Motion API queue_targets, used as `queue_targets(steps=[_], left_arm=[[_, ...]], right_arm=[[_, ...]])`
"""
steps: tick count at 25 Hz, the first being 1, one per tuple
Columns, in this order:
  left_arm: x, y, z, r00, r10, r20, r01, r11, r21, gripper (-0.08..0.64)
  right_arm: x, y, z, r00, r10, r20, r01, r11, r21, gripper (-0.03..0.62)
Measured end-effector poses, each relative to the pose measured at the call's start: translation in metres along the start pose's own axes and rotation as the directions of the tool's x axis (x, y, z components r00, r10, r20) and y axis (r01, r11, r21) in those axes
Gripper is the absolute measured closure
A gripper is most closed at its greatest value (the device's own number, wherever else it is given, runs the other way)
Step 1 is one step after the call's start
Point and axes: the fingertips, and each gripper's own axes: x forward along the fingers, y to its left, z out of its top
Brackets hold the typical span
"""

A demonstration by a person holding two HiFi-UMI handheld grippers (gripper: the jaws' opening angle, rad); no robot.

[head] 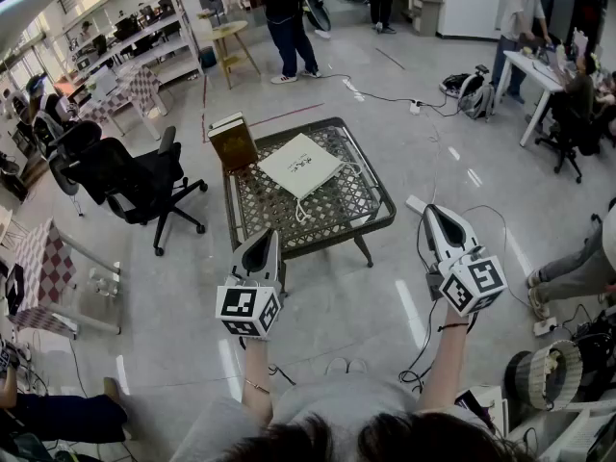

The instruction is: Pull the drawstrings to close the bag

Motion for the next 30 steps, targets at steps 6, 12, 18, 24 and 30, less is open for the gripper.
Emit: queue_targets(steps=[6,12,18,24,30], left_arm=[[0.000,-0.005,-0.002,1.000,-0.003,-0.004,0.003,1.000,-0.003,0.535],[0.001,-0.010,-0.003,1.000,0.013,-0.009,-0.013,1.000,-0.006,0.535],[-0.001,-0.026,-0.005,0.999,0.034,-0.011,-0.034,0.999,0.001,0.535],[-0.006,-0.023,-0.017,0.997,0.062,-0.047,-0.062,0.998,-0.011,0.535],[0.007,-0.011,-0.025,0.995,0.070,-0.072,-0.071,0.997,-0.014,0.535]], right_arm=[[-0.004,-0.004,0.000,1.000,-0.007,0.004,0.007,1.000,0.005,0.571],[-0.006,-0.010,-0.001,1.000,0.013,0.013,-0.013,1.000,0.019,0.571],[-0.016,-0.023,-0.004,0.999,0.019,0.028,-0.020,0.999,0.046,0.571],[-0.008,-0.023,-0.011,0.999,0.031,0.020,-0.032,0.997,0.075,0.571],[0.013,-0.032,-0.024,1.000,0.027,-0.002,-0.026,0.995,0.101,0.571]])
